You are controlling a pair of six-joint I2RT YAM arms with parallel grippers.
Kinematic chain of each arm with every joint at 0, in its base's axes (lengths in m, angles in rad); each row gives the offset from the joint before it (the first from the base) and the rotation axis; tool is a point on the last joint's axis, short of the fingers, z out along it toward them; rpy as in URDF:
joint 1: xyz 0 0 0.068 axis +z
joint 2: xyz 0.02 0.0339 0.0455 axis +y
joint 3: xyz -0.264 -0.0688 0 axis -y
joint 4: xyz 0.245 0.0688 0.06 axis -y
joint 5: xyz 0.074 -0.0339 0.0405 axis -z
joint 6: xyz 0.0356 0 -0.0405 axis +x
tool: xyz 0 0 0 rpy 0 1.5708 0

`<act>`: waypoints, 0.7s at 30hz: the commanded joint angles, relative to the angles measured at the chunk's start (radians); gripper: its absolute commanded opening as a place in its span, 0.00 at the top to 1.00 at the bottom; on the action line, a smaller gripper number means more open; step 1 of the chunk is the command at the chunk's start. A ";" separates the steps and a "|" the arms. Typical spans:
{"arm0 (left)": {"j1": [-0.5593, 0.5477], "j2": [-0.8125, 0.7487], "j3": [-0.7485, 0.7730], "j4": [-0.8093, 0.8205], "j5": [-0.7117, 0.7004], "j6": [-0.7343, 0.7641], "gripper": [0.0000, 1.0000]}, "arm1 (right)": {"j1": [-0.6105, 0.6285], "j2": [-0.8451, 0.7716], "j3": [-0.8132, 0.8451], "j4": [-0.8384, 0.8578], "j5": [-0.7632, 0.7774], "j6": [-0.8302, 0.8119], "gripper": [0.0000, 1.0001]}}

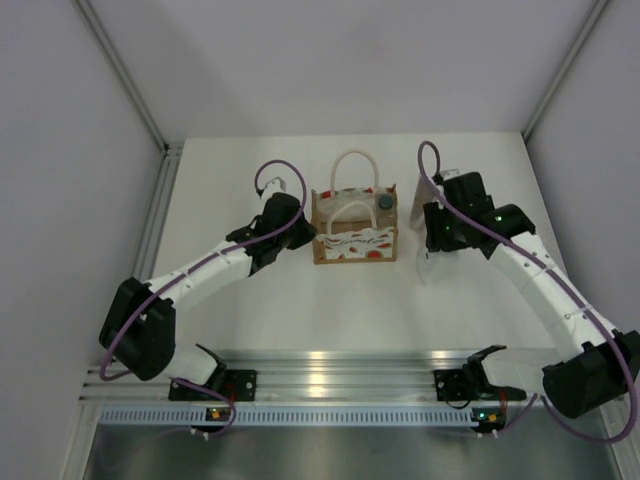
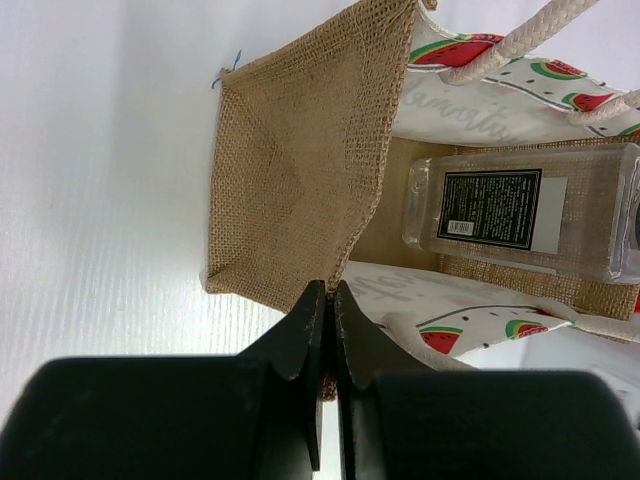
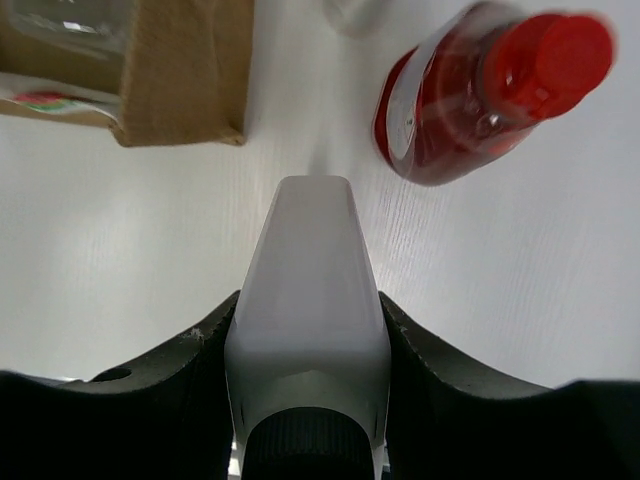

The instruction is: Take the personal care products out of the canvas bag

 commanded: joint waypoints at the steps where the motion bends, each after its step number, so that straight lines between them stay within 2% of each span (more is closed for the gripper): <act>1: -0.003 0.021 -0.014 -0.066 0.021 0.005 1.00 | -0.045 -0.033 -0.096 0.189 -0.072 0.027 1.00; 3: -0.003 0.027 -0.011 -0.065 0.027 0.006 1.00 | -0.067 -0.015 -0.154 0.242 -0.126 0.030 1.00; 10: -0.002 0.029 -0.012 -0.065 0.033 0.014 1.00 | -0.078 0.099 -0.183 0.269 -0.116 0.023 1.00; 12: -0.002 0.029 -0.012 -0.066 0.031 0.012 1.00 | -0.078 0.110 -0.188 0.269 -0.083 0.027 0.85; 13: -0.002 0.029 -0.010 -0.066 0.033 0.014 1.00 | -0.076 0.113 -0.189 0.269 -0.068 0.030 0.64; 16: -0.003 0.032 -0.004 -0.066 0.036 0.018 1.00 | -0.078 0.105 -0.186 0.269 -0.047 0.032 0.44; 19: -0.002 0.032 -0.003 -0.066 0.038 0.020 1.00 | -0.078 0.097 -0.163 0.254 -0.042 0.029 0.31; 21: -0.002 0.030 -0.004 -0.068 0.039 0.021 1.00 | -0.076 0.087 -0.128 0.240 -0.037 0.027 0.29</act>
